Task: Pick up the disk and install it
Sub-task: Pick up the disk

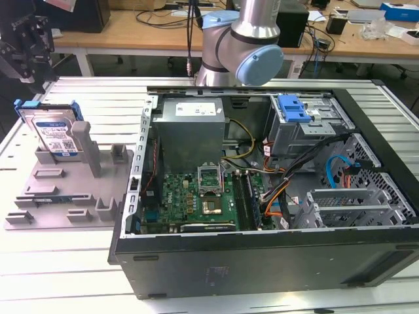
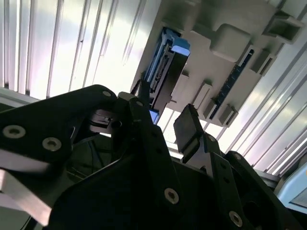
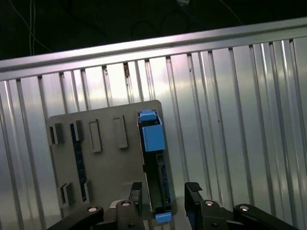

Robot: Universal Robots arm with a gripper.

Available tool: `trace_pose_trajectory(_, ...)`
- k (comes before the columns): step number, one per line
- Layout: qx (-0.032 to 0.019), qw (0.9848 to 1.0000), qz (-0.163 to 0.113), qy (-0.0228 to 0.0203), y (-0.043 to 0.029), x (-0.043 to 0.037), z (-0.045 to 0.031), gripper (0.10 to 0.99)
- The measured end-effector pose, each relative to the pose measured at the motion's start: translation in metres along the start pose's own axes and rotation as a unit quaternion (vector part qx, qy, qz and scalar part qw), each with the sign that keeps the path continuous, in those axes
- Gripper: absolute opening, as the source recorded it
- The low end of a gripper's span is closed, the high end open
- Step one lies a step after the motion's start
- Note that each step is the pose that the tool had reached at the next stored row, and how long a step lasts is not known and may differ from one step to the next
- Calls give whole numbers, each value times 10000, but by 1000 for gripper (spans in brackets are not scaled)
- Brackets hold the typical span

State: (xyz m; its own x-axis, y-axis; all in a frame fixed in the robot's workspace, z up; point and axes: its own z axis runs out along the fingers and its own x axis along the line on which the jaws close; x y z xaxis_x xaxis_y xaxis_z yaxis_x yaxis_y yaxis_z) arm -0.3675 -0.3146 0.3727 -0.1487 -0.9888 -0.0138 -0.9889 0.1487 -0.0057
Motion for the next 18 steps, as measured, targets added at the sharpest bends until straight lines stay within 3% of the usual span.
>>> trace_pose_trajectory(5,-7,9994,-333,-1,53,2,21,482)
trace_pose_trajectory(13,-9,9991,-426,-2,253,17,61,482)
trace_pose_trajectory(18,-42,9985,-540,-3,285,23,109,482)
